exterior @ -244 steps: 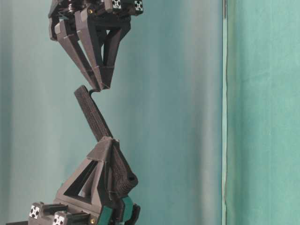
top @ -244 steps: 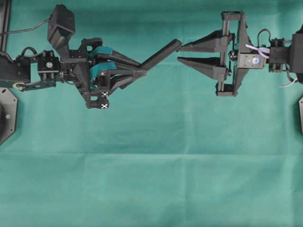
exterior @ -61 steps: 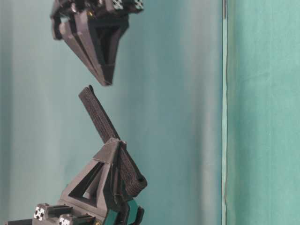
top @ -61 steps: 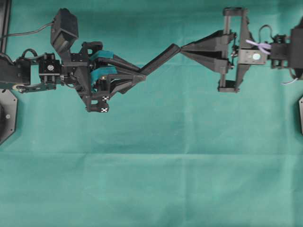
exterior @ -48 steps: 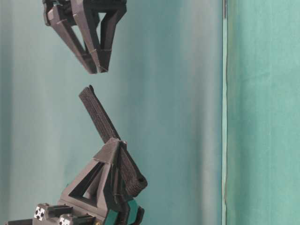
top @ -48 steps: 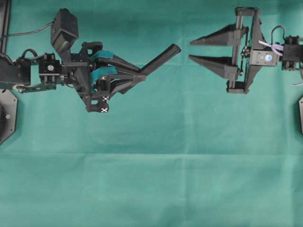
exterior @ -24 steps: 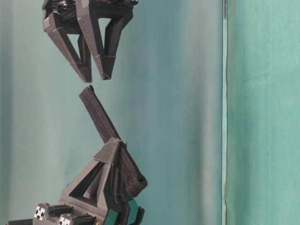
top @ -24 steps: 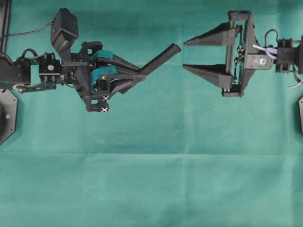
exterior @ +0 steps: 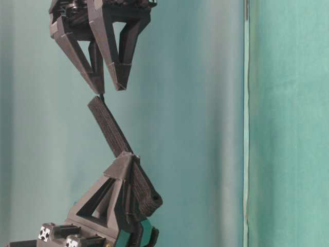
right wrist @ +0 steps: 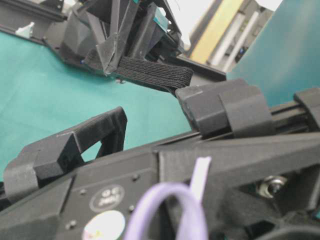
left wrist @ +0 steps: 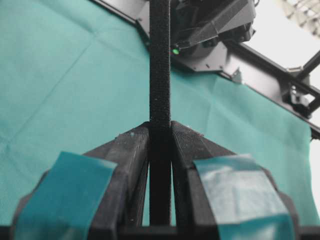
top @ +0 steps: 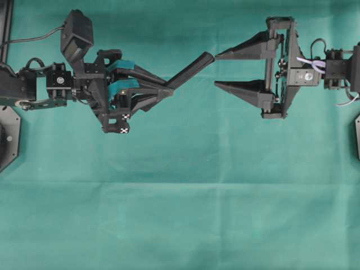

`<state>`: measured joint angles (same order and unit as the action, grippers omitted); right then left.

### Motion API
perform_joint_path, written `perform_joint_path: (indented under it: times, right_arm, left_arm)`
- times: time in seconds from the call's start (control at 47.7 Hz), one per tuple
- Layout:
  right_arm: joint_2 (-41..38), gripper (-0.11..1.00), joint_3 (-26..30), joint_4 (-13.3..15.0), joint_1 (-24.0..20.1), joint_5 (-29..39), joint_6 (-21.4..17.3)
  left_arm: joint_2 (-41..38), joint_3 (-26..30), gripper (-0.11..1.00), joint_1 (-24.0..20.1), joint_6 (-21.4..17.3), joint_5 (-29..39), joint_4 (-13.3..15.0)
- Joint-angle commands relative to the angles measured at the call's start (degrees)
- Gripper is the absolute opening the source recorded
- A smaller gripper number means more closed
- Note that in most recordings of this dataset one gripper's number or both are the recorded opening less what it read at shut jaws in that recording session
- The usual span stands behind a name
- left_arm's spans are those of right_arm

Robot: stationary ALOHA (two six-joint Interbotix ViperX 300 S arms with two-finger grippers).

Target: Peel off the Velcro with your right arm.

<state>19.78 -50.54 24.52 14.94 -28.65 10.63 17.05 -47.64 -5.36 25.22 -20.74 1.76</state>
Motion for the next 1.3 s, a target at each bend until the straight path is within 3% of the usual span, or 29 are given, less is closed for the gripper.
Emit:
perform_joint_path:
  times: [0.0, 1.28]
  right_arm:
    - [0.26, 0.7, 1.41, 0.0, -0.09, -0.44, 0.09]
    - [-0.44, 0.7, 1.76, 0.0, 0.62, -1.41, 0.7]
  left_arm:
    - [0.53, 1.05, 0.1, -0.18, 0.09, -0.26, 0.0]
    - [0.53, 1.05, 0.1, -0.18, 0.09, -0.26, 0.0]
